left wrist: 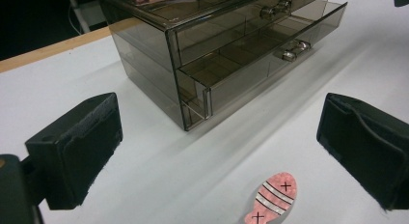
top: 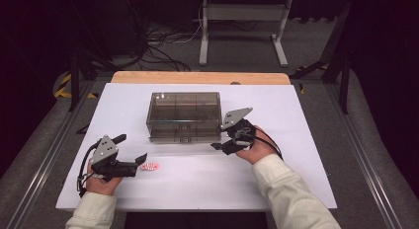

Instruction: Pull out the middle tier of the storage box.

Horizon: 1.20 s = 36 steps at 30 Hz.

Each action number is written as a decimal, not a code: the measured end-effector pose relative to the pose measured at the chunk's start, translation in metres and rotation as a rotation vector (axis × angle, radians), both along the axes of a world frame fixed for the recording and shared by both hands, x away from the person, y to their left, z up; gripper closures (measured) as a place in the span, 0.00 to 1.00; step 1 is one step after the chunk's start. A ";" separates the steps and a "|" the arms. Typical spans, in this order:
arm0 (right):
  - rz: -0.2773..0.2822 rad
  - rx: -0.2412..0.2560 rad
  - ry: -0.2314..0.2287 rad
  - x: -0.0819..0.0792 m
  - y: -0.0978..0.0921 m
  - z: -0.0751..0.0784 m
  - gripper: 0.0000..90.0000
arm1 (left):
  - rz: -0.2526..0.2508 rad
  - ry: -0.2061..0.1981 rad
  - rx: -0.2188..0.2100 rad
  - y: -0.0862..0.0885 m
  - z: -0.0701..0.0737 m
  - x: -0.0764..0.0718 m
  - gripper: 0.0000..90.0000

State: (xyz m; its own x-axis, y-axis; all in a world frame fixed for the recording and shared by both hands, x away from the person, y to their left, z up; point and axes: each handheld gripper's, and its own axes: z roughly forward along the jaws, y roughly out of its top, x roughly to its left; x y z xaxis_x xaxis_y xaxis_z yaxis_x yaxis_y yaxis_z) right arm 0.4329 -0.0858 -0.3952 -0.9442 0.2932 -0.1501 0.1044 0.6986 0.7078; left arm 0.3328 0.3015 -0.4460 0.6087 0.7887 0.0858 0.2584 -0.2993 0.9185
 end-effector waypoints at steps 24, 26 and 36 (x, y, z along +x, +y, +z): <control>0.012 -0.058 0.020 0.014 0.021 -0.010 0.47 | 0.008 -0.001 0.009 0.001 0.000 0.000 0.03; 0.014 -0.062 0.022 0.014 0.022 -0.011 0.48 | 0.012 -0.004 0.014 0.001 0.000 0.000 0.03; 0.027 -0.115 0.015 0.017 0.031 -0.017 0.62 | 0.015 -0.004 0.008 0.001 0.000 0.000 0.03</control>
State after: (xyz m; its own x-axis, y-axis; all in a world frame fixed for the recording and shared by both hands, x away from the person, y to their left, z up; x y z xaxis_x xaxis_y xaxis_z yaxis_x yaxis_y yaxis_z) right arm 0.4501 -0.0548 -0.4125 -0.9540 0.2492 -0.1668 0.0947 0.7781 0.6210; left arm 0.3327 0.3027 -0.4455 0.5969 0.7968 0.0942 0.2594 -0.3027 0.9171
